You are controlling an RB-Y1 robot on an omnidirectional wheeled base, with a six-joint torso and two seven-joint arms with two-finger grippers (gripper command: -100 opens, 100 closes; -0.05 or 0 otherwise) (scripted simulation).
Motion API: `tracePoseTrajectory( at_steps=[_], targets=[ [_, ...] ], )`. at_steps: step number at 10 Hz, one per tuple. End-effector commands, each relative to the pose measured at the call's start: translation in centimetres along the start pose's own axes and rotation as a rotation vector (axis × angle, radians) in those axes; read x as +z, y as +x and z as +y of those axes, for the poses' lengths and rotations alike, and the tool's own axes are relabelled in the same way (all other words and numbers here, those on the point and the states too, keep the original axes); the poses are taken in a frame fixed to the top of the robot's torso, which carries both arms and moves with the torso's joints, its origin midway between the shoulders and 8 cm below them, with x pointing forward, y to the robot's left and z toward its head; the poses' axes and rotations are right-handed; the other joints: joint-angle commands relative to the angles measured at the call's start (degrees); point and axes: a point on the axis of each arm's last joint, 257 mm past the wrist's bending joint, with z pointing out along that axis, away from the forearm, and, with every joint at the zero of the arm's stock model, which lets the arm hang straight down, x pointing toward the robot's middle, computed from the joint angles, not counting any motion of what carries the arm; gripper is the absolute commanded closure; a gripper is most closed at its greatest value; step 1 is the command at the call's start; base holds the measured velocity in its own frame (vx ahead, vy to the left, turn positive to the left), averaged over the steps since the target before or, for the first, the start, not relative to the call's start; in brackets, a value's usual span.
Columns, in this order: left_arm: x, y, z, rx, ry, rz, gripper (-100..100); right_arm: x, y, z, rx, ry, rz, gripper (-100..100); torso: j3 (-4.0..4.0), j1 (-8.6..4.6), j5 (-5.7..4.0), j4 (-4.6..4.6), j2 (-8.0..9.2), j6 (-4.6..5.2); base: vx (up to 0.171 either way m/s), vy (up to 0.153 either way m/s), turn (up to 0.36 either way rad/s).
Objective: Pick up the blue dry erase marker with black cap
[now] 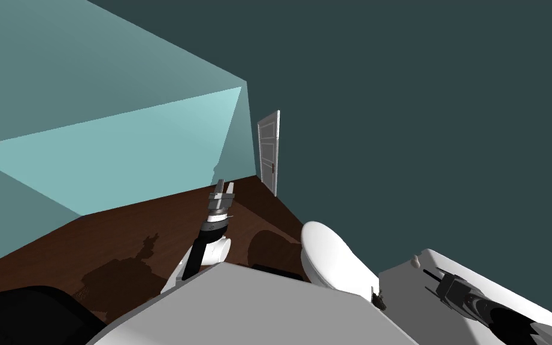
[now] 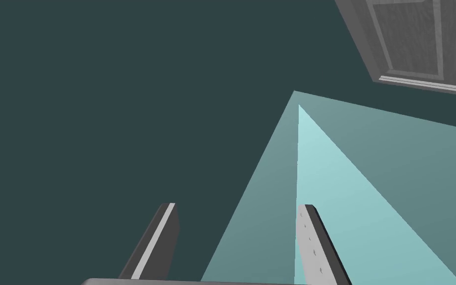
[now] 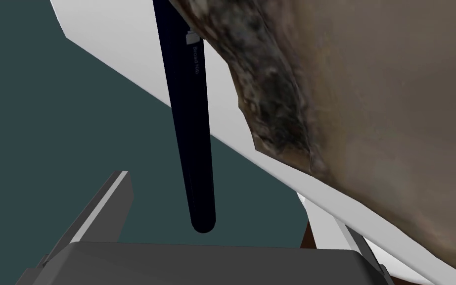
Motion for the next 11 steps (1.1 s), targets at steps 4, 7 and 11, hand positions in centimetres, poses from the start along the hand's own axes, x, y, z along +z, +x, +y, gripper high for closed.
tracePoseTrajectory(
  at_steps=[4,7,11],
  targets=[
    [0.0,0.0,0.0,0.0,0.0,0.0,0,0.9,1.2,-0.9,0.039,0.011,0.055,-100,0.17,-0.11,-0.03,0.05,0.32,-0.06,-0.12,-0.003,0.17],
    [0.0,0.0,0.0,0.0,0.0,0.0,0,1.2,1.9,-1.7,0.057,0.022,0.085,-100,0.14,-0.1,-0.02,0.05,0.24,0.03,-0.097,0.001,0.103],
    [0.0,0.0,0.0,0.0,0.0,0.0,0,1.5,2.8,-3.8,0.089,0.054,0.136,-100,0.12,-0.13,-0.02,0.04,0.24,-0.03,-0.105,0.002,0.176]
  ],
)
